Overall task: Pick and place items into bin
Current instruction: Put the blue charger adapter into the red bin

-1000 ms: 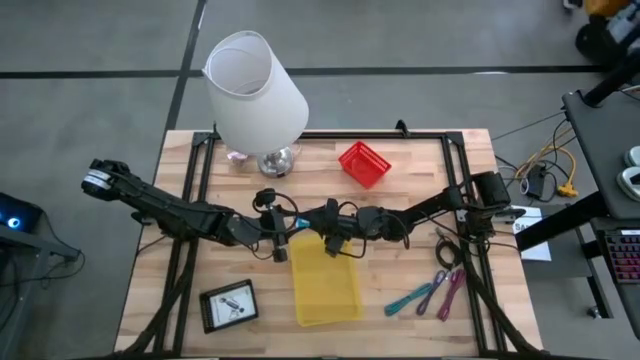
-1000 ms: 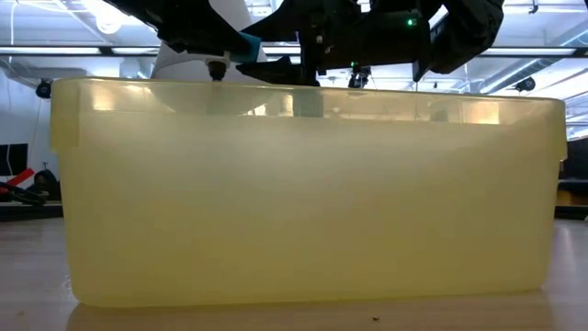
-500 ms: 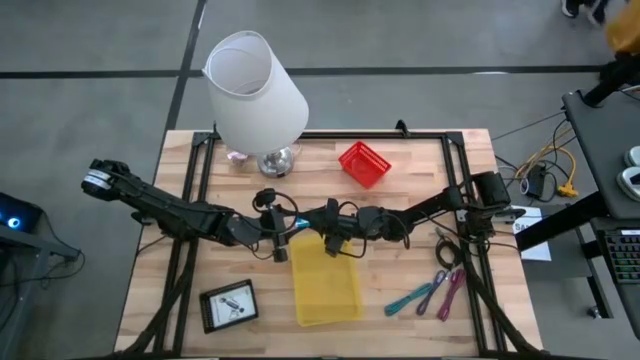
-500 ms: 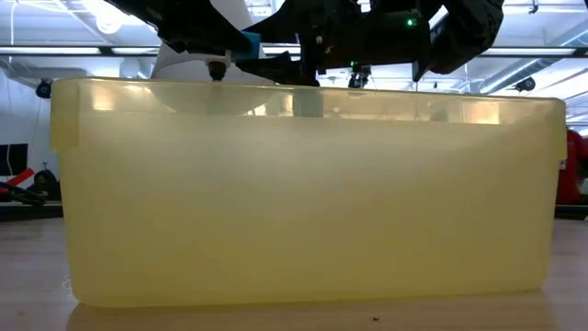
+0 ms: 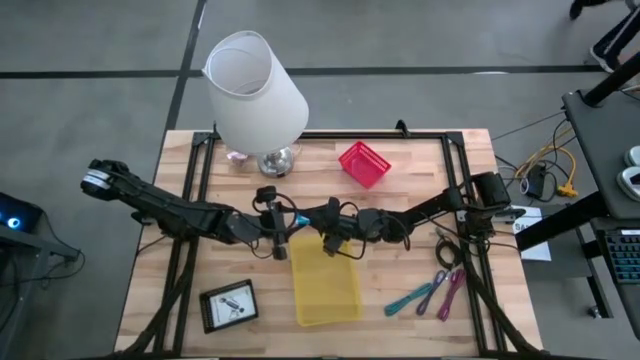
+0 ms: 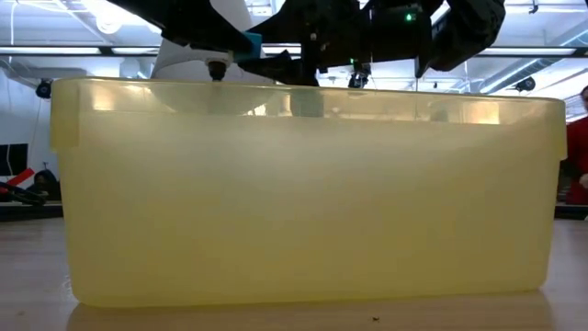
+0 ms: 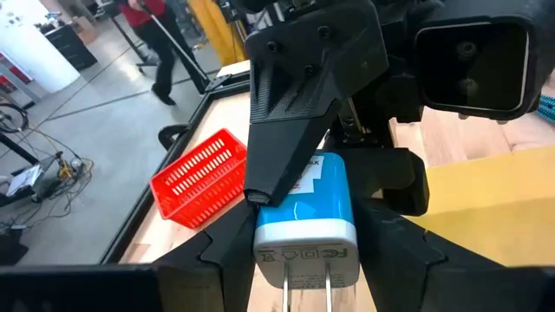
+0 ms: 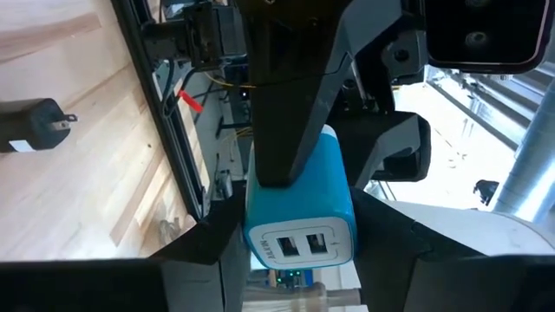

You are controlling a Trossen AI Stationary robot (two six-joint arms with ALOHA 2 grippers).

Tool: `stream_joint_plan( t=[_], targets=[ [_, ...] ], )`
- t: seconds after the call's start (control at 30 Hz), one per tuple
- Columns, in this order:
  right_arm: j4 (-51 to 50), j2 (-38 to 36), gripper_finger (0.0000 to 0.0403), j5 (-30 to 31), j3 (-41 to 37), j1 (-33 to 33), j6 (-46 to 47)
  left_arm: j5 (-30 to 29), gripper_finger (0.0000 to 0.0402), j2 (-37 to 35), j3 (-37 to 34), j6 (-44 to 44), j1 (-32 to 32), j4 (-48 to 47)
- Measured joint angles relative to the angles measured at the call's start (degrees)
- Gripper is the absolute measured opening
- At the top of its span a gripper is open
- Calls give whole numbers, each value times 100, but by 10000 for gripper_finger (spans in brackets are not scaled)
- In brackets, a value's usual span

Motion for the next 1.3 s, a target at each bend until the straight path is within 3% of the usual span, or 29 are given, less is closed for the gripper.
stream_joint_plan(
  t=[0.3, 0.57, 0.73, 1.03, 1.3],
  targets=[
    [-164, -4, 145, 179, -9, 1, 213, 92, 161, -76, 0, -47, -7, -233],
    [-236, 2, 141, 545, -144, -51, 321, 222, 214, -179, -9, -180, -20, -857],
    [-231, 0, 140, 873, -210, -175, 454, 269, 226, -417, -9, -212, -53, -984],
    [-77, -20, 139, 317, -511, -680, 1442, 312, 226, -1066, -7, -602, -186, -2022],
    [519, -72, 139, 210, -857, -1189, 2224, 222, 226, -1385, -257, -506, -184, -2090]
  ],
)
